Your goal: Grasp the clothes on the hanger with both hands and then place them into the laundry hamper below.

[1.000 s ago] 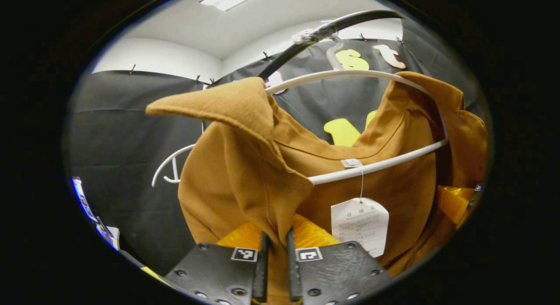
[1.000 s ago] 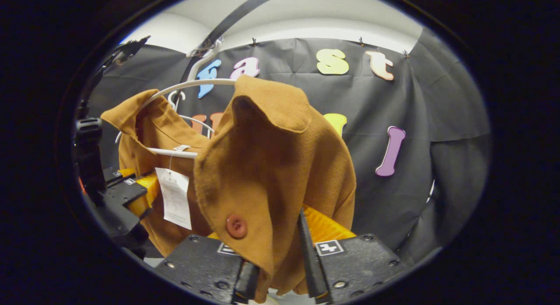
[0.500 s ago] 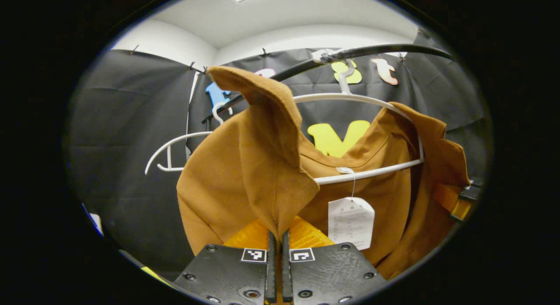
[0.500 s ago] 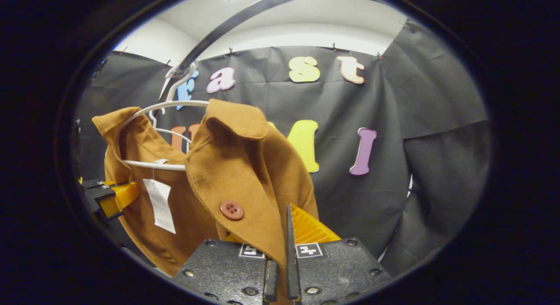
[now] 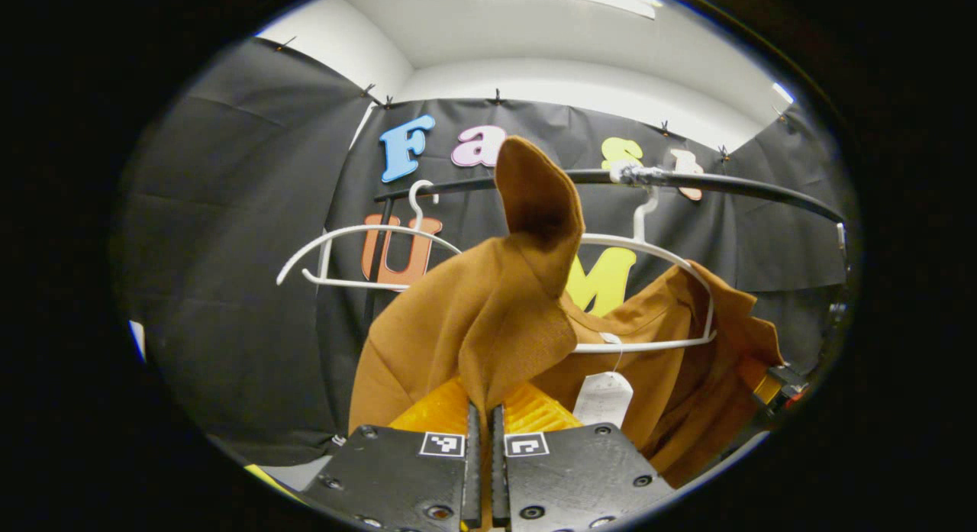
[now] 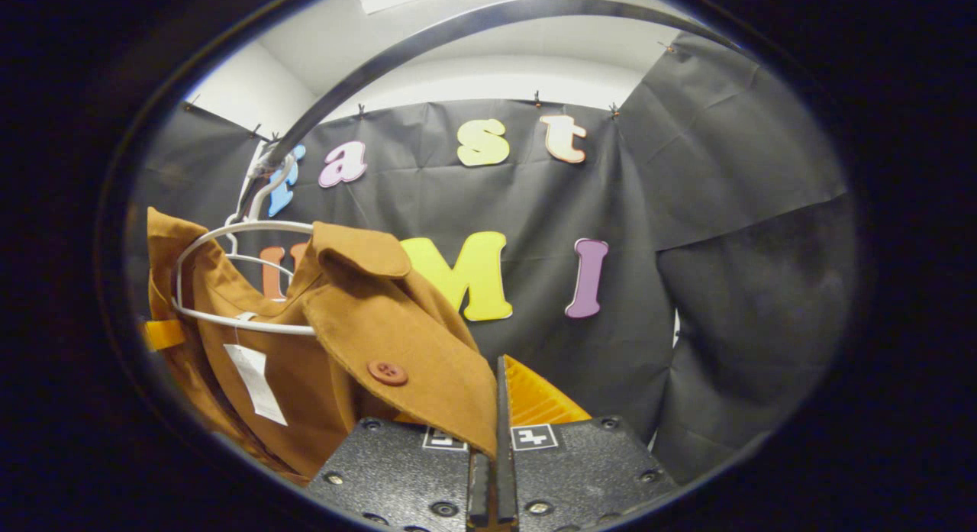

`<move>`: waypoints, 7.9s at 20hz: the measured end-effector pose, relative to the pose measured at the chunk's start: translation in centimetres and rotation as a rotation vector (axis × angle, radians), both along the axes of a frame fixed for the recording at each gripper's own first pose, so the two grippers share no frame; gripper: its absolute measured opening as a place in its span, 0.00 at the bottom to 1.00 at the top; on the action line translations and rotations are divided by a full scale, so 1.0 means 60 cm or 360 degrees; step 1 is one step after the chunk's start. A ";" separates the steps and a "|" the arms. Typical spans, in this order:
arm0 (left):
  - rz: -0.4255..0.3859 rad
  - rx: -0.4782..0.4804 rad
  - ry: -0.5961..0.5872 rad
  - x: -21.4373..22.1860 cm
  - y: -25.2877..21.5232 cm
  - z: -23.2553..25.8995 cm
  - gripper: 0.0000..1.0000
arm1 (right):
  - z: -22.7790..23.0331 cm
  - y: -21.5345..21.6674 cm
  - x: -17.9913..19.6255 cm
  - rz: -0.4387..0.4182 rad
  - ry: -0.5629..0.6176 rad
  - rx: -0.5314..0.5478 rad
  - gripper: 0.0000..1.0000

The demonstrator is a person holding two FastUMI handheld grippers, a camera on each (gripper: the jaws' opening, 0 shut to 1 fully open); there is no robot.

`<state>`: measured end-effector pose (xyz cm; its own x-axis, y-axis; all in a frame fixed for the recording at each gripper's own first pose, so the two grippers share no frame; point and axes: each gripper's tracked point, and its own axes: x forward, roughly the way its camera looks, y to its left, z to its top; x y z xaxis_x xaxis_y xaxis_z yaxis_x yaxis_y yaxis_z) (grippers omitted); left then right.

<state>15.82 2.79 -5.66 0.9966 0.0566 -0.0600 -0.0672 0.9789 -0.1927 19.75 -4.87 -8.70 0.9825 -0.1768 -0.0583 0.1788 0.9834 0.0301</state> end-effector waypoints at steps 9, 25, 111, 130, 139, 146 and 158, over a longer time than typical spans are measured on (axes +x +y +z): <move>0.0082 -0.0190 -0.0040 -0.010 0.092 0.070 0.01 | 0.018 -0.037 0.023 -0.0140 -0.0049 0.0109 0.07; 0.0095 -0.0481 -0.0051 0.017 0.194 0.100 0.01 | -0.012 -0.068 0.140 0.0245 0.0045 0.1016 0.07; -0.0601 -0.0052 0.1189 -0.165 -0.105 -0.402 0.55 | -0.496 0.209 -0.185 0.0433 0.1376 0.0454 0.34; -0.0306 0.0106 0.0695 -0.300 0.109 -0.183 0.96 | -0.173 0.164 -0.386 0.0097 0.0804 0.0195 0.80; -0.0055 0.0213 0.0120 -0.459 0.077 0.080 0.96 | 0.106 0.059 -0.541 0.0214 0.0222 0.0095 0.99; -0.0049 0.0244 -0.0141 -0.673 -0.028 0.200 0.98 | 0.207 0.006 -0.707 0.0249 -0.0051 0.0033 0.99; -0.0122 0.0280 -0.0298 -0.741 -0.047 0.268 0.99 | 0.289 -0.012 -0.815 0.0197 -0.0261 -0.0069 1.00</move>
<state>-28.63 -0.03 10.45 0.9912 -0.0262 0.1301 0.0292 0.9993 -0.0212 -29.17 -5.58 8.62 0.9926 -0.0529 0.1095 0.0525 0.9986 0.0060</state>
